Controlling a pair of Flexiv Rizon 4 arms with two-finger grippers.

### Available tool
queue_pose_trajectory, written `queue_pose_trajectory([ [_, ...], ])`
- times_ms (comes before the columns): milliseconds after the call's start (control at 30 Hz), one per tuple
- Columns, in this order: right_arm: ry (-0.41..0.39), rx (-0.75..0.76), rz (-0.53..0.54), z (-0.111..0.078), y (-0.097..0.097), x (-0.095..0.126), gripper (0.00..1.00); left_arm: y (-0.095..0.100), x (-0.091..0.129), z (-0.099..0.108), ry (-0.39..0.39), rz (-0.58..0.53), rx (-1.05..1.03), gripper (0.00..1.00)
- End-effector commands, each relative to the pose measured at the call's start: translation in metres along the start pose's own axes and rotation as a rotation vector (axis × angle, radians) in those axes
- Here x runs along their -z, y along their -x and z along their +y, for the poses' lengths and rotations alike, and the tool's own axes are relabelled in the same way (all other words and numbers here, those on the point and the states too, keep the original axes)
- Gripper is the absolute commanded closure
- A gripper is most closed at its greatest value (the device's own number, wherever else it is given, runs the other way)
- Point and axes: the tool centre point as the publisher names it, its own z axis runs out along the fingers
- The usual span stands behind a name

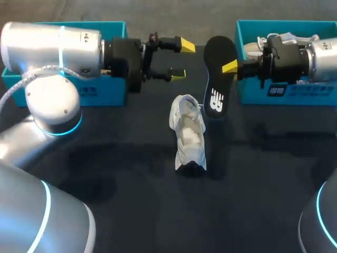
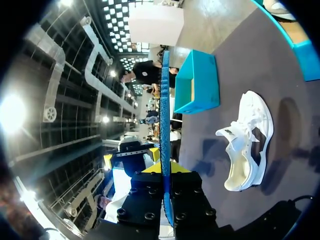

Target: Take the shoe out of the shoebox, open the shoe tongue, remove and reinsert the insole, then place the shoe into the shoebox

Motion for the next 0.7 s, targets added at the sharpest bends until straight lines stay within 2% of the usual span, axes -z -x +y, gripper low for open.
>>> queue_pose_trajectory([
  [33,0.000,-0.003,-0.004,-0.001,-0.001,0.000,1.00,-0.003,-0.001,-0.004,0.008,-0.141,-0.003,0.00],
  [433,-0.006,-0.006,-0.002,0.001,-0.001,-0.003,1.00,-0.003,-0.001,-0.004,0.008,-0.141,-0.003,0.00],
  [700,-0.018,-0.015,-0.003,0.000,-0.003,-0.005,1.00,-0.016,-0.011,-0.013,-0.010,-0.160,0.029,0.00],
])
